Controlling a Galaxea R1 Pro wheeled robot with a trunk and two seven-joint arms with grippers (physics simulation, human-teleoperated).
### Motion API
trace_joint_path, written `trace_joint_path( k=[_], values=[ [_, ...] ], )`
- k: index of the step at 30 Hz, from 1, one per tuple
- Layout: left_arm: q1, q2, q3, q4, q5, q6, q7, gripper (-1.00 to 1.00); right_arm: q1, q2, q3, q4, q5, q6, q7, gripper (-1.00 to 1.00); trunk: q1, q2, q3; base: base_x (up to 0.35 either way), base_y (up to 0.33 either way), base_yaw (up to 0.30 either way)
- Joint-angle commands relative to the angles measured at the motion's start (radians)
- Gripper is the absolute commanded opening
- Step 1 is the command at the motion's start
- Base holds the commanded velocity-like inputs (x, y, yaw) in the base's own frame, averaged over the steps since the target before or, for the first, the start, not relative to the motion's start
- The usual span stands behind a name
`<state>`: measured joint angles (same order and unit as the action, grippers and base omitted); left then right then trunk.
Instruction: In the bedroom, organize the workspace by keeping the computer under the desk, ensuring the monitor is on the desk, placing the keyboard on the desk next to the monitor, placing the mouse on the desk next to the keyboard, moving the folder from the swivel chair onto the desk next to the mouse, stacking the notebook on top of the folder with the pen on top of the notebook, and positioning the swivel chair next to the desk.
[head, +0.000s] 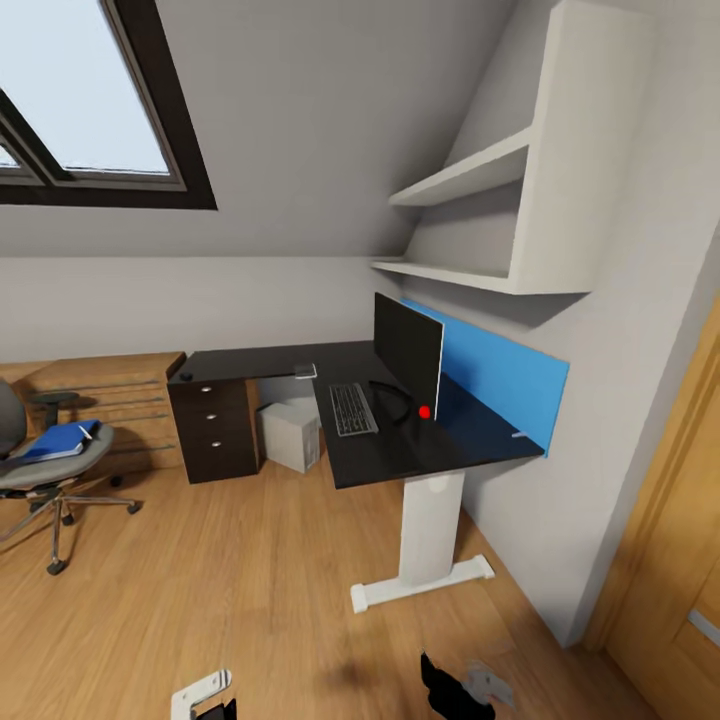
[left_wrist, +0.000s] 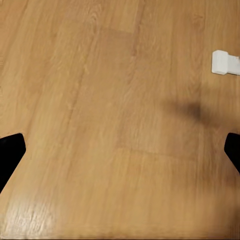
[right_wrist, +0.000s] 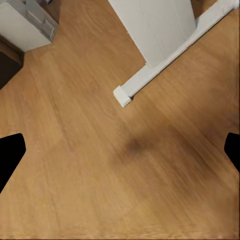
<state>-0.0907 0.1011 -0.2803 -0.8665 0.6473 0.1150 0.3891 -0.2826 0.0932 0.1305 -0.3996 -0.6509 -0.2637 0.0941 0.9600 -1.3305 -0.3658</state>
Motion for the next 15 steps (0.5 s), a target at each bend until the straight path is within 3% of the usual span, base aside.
trace_joint_path(
  k=[1,15],
  values=[
    [-0.001,-0.003,-0.005,0.015,0.006,0.003,0.008,1.00,-0.001,-0.001,0.003,0.037,-0.009,-0.013,-0.002,1.00,-0.004,0.007,0.002,0.000,0.000,0.000],
    [-0.001,-0.019,-0.004,0.083,0.005,0.000,0.005,1.00,-0.001,-0.003,-0.009,0.109,0.010,-0.139,-0.015,1.00,-0.058,0.105,0.046,0.000,0.000,0.000]
  ],
)
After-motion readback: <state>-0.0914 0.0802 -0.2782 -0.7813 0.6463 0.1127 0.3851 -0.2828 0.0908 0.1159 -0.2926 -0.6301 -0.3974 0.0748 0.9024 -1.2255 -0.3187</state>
